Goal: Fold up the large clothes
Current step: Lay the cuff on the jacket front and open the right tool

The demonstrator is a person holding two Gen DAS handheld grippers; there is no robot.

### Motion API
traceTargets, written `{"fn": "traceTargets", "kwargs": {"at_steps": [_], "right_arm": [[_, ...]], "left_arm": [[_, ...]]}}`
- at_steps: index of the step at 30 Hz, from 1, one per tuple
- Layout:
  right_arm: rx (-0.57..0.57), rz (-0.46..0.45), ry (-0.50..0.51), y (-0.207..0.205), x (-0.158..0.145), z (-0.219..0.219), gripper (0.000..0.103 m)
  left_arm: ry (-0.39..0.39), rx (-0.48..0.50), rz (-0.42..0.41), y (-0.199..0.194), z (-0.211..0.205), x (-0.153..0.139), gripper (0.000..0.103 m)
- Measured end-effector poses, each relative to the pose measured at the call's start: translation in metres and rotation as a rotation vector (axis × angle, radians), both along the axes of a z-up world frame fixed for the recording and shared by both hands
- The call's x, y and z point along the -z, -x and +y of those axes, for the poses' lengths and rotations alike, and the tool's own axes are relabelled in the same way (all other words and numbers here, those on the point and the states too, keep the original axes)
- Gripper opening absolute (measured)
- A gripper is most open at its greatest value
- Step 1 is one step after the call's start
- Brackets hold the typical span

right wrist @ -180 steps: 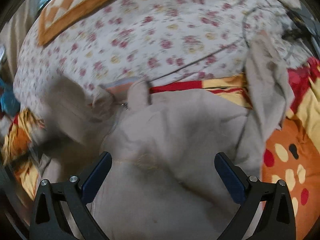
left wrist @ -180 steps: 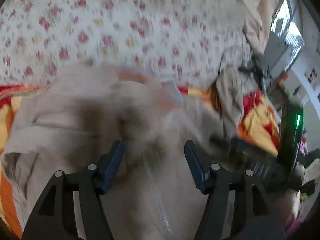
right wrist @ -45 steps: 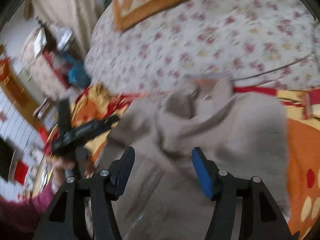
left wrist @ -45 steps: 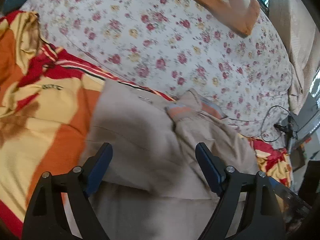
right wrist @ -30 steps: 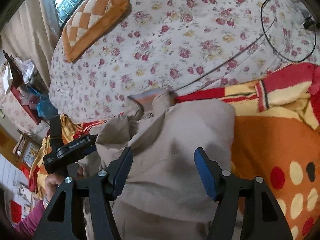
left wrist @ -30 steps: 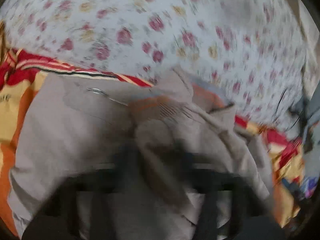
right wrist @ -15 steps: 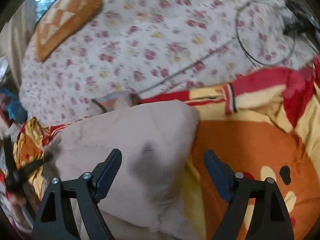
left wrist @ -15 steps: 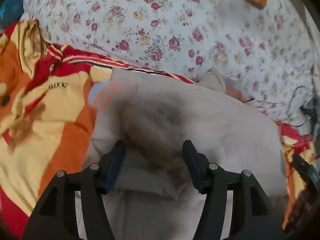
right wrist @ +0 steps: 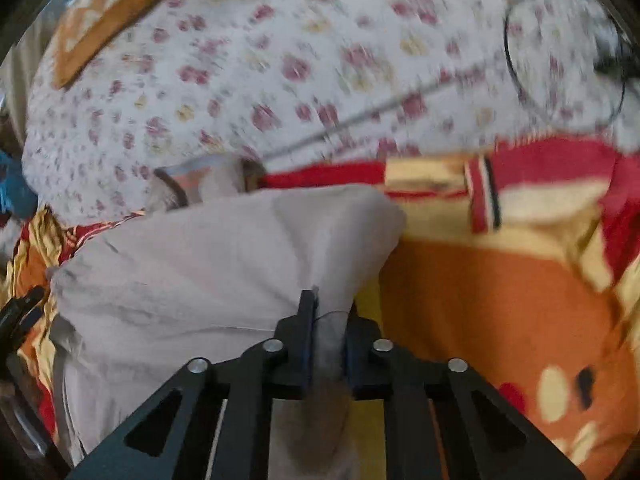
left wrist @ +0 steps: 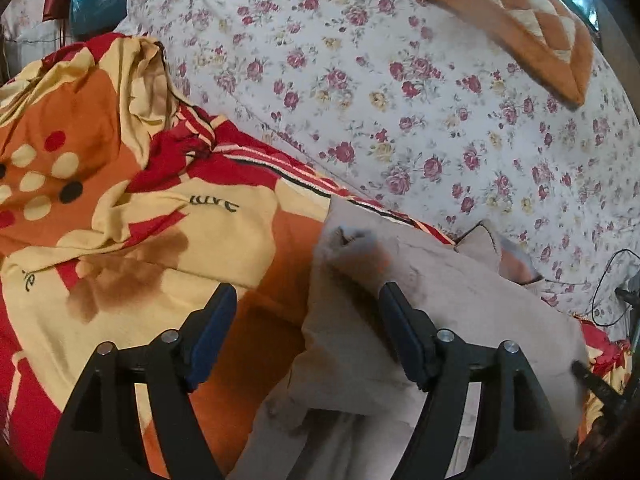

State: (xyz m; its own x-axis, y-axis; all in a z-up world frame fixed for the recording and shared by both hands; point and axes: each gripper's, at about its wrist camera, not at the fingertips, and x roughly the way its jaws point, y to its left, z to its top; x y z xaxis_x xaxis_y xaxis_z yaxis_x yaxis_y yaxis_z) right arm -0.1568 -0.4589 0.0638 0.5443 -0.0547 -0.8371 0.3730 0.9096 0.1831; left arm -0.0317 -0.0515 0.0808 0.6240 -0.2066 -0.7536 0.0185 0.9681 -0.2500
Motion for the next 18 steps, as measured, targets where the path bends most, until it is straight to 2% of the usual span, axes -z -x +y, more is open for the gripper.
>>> {"fn": "traceTargets", "kwargs": {"at_steps": [1,3,4,6,8,9,11,12,13,15,16,17,18], "right_arm": [[0.016,-0.015,0.027,0.001,-0.007,-0.004,0.002],[0.089,0.007,0.155,-0.001,-0.01,-0.015,0.0],[0.117,0.031,0.183,-0.003,-0.006,-0.022,0.0],[0.131,0.042,0.105,-0.002,0.003,-0.032,0.0],[0.16,0.034,0.133,0.002,-0.002,-0.031,0.0],[0.157,0.023,0.146,0.004,-0.01,-0.028,0.007],[0.107,-0.043,0.106,0.014,-0.029,-0.019,0.019],[0.074,-0.075,0.078,0.021,-0.035,-0.013,0.04],[0.031,-0.104,0.058,0.028,-0.039,-0.004,0.052],[-0.032,-0.109,0.064,0.032,-0.037,0.014,0.052],[-0.084,-0.094,0.052,0.032,-0.034,0.024,0.047],[-0.126,-0.071,0.034,0.028,-0.028,0.031,0.047],[-0.155,-0.029,0.021,0.023,-0.02,0.034,0.045]], "left_arm": [[-0.003,-0.003,-0.003,0.0,-0.001,0.001,0.073],[-0.017,0.01,-0.009,0.0,-0.006,0.0,0.073],[-0.02,0.023,-0.015,0.002,-0.009,-0.001,0.073],[-0.024,0.044,-0.04,0.004,-0.013,-0.005,0.073],[-0.021,0.056,-0.054,0.006,-0.014,-0.009,0.073],[-0.013,0.06,-0.057,0.006,-0.014,-0.01,0.073],[0.031,0.068,-0.058,0.002,-0.013,-0.012,0.076],[0.054,0.066,-0.055,-0.001,-0.012,-0.012,0.08],[0.076,0.058,-0.055,-0.003,-0.011,-0.013,0.083],[0.091,0.059,-0.065,-0.006,-0.013,-0.013,0.083],[0.072,0.07,-0.066,-0.008,-0.018,-0.012,0.083],[0.041,0.085,-0.061,-0.01,-0.023,-0.01,0.083],[-0.017,0.103,-0.044,-0.014,-0.032,-0.005,0.083]]}}
